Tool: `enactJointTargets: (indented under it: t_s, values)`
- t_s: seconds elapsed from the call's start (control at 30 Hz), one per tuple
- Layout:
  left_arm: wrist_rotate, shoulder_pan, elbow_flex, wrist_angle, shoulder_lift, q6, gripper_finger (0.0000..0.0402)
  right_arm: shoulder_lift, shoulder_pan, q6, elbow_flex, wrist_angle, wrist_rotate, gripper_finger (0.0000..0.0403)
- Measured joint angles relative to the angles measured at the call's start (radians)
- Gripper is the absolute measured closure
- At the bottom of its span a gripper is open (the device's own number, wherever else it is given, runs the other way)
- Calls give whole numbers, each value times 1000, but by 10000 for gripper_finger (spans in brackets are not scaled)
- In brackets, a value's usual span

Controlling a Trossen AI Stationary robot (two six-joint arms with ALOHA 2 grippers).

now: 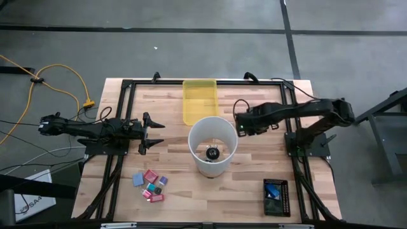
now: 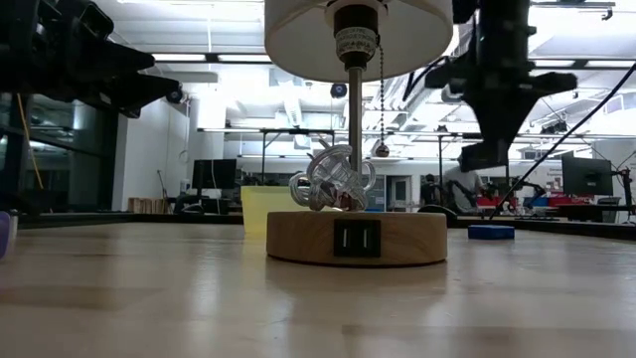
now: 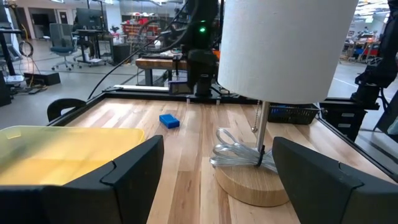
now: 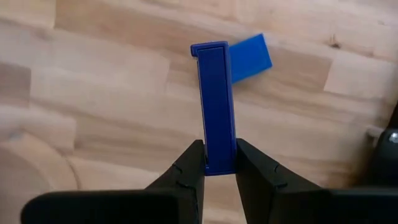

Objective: Pick & Place Office items
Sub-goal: Put the dark blue timer into the black bin

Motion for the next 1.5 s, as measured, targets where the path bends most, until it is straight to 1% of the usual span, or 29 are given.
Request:
enactJointTargets:
  t_s: [0.33,0.6,0.73,0.87,1.17,1.33,1.5]
  values:
    - [0,0,0,0,0,0,109,-77,201,182,0,-118,2,342]
    - [0,0,0,0,0,0,109,-83,405,377,0,-153,-17,342]
    - [0,0,0,0,0,0,109,-83,510,485,0,-150,-18,342]
    - [0,0,0,0,0,0,109,-82,635,626,0,-148,-27,342]
    - [0,0,0,0,0,0,109,-38,900,919,0,-93,-23,342]
    - [0,0,0,0,0,0,109,-19,1004,1022,0,-57,-16,342]
    - [0,0,0,0,0,0,109,-19,1081,1069,0,-3,18,342]
